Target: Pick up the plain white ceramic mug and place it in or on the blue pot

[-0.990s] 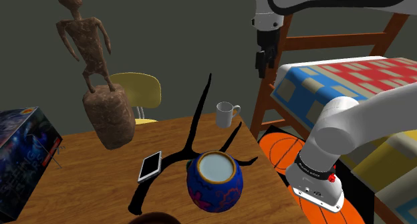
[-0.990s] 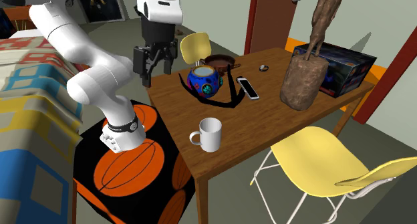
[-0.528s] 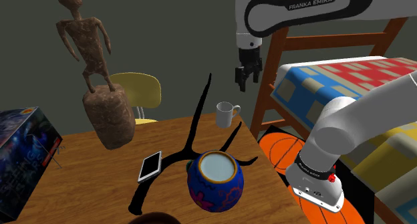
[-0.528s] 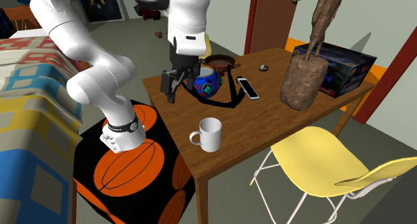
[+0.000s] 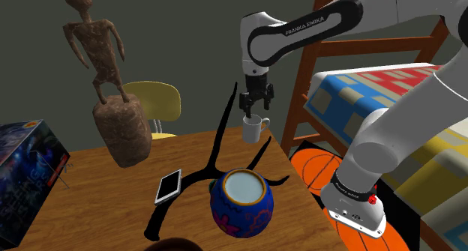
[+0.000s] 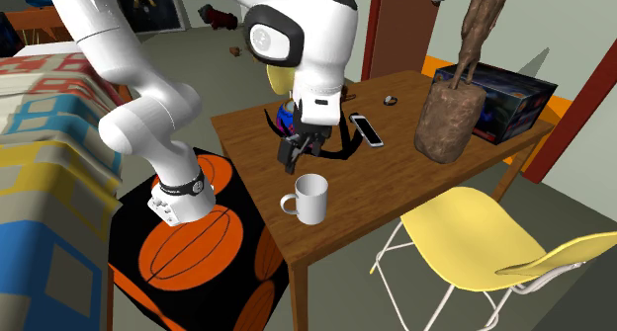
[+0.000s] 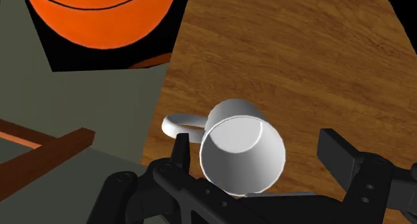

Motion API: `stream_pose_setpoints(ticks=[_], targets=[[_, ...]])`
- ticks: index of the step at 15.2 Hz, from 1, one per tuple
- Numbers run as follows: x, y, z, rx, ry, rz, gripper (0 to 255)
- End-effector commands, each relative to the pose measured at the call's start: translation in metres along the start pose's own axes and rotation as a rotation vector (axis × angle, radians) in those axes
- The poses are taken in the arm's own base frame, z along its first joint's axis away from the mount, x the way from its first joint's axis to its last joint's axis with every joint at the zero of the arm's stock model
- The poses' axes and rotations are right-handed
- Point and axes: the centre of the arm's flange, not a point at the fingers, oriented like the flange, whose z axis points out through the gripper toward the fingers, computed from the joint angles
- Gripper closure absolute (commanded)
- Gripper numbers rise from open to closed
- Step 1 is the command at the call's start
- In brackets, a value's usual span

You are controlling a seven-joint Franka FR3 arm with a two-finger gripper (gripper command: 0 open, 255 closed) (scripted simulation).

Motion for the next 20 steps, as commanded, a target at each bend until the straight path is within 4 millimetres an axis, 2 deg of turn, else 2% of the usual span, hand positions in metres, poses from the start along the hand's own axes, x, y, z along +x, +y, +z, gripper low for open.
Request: stream_pose_setpoints(ticks=[1,4,11,19,20], targets=[[0.02,-0.014,0.014,0.016,-0.001,0.042,0],[0.042,-0.03,0.034,0.033,-0.005,0.093,0],[0.042,-0.031,0.071,0.033,-0.005,0.093,0],[0.042,-0.031,0.074,0.033,-0.005,0.093,0],[0.042,-0.031,0.074,0.033,-0.005,0.093,255]])
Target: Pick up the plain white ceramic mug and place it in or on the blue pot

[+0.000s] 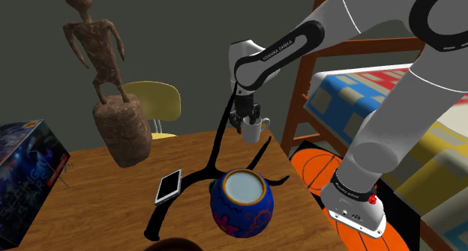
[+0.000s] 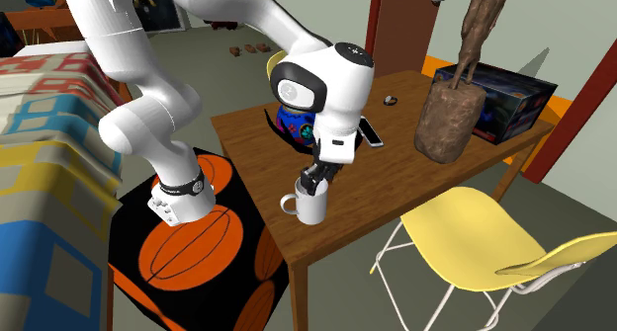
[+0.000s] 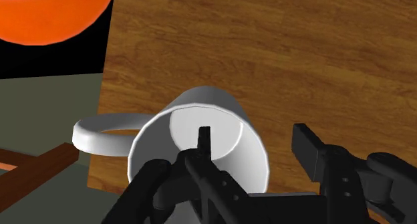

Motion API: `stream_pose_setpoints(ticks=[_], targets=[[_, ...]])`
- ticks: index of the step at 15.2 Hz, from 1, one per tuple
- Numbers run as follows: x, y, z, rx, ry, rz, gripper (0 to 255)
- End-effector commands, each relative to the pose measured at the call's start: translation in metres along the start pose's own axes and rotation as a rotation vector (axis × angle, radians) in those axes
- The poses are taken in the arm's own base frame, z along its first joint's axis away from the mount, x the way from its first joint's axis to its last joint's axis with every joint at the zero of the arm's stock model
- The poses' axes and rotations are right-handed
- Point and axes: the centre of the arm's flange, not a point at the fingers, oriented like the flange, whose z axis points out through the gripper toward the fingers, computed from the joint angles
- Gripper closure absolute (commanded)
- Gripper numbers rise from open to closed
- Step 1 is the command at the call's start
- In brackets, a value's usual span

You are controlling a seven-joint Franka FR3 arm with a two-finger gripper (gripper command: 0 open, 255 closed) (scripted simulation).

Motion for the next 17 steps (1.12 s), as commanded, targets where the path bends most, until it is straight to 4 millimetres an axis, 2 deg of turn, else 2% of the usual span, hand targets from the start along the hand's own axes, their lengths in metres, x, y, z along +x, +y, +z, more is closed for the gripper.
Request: stream_pose_setpoints(ticks=[1,9,17], targets=[[0.0,0.0,0.0,0.0,0.0,0.0,255],[0.0,0.0,0.0,0.0,0.0,0.0,255],[-0.007,0.001,-0.042,0.0,0.0,0.0,255]])
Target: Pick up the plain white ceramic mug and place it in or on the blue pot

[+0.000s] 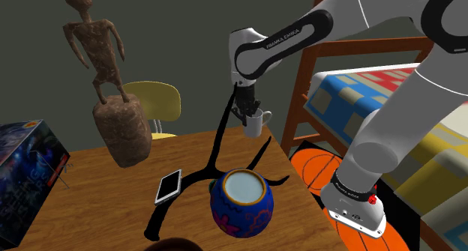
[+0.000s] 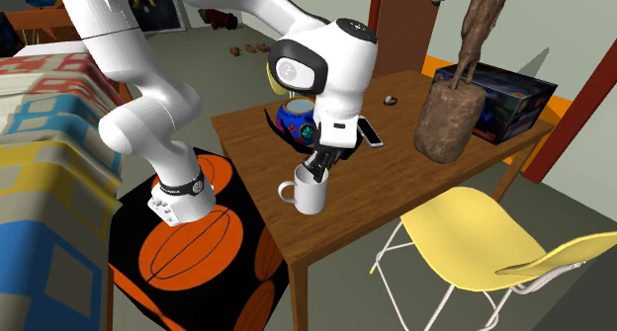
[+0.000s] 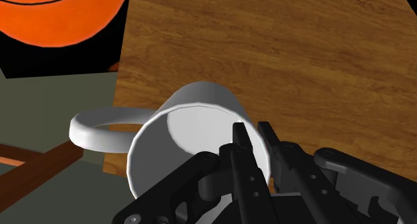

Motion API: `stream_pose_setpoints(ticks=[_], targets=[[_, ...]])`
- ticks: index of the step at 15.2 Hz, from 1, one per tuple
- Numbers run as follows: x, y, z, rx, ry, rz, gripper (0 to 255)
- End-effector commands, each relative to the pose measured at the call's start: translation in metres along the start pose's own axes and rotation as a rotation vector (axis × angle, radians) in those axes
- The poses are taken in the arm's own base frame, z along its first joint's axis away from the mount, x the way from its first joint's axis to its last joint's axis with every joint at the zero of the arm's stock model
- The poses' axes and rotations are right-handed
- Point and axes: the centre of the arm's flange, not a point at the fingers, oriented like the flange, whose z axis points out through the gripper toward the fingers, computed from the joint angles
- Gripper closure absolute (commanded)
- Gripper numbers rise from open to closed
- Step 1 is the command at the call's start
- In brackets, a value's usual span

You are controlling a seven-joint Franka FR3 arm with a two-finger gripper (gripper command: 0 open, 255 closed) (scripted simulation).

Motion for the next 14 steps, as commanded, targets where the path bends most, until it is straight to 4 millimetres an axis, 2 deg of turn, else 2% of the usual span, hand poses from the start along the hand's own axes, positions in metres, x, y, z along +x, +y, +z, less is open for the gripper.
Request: stream_pose_setpoints(ticks=[1,14], targets=[[-0.002,0.0,-0.011,0.0,0.0,0.0,255],[-0.013,0.002,-0.079,0.0,0.0,0.0,255]])
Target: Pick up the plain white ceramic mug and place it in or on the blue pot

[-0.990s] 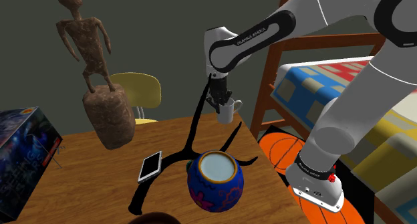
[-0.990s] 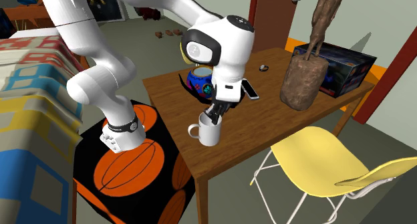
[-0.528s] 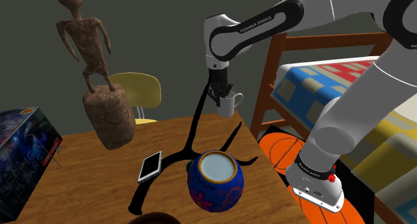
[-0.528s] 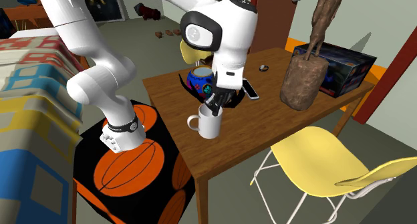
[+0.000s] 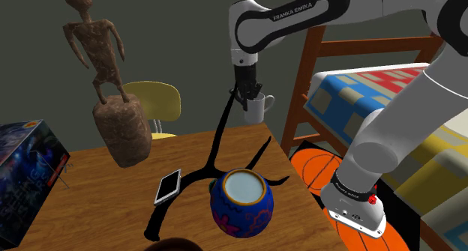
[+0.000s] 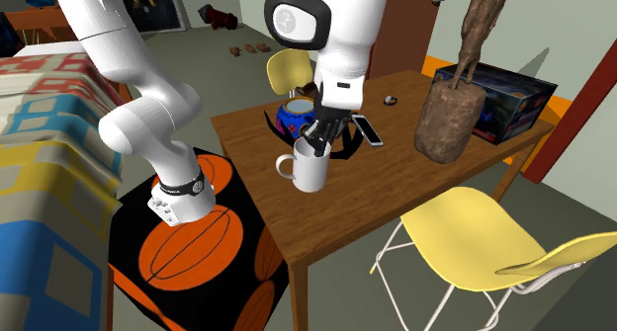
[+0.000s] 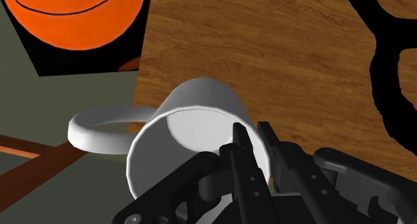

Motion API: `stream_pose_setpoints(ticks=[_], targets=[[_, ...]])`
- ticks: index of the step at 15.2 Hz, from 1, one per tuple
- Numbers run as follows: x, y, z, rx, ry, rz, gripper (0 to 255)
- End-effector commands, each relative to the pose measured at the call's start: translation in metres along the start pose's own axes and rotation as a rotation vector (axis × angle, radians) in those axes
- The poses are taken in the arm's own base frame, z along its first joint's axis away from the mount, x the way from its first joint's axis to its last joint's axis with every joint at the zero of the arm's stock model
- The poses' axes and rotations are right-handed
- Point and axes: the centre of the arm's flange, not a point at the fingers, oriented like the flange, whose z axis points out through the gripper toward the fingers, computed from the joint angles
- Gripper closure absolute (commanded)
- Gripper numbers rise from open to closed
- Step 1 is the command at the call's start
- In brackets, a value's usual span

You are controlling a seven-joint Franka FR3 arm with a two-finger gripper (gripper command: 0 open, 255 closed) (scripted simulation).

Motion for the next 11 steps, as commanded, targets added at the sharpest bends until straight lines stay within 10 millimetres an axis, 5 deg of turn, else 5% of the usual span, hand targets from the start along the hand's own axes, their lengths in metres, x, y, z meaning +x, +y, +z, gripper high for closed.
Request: stream_pose_setpoints(ticks=[1,11], targets=[[-0.002,0.001,-0.011,0.0,0.0,0.0,255],[-0.011,0.003,-0.063,0.0,0.0,0.0,255]])
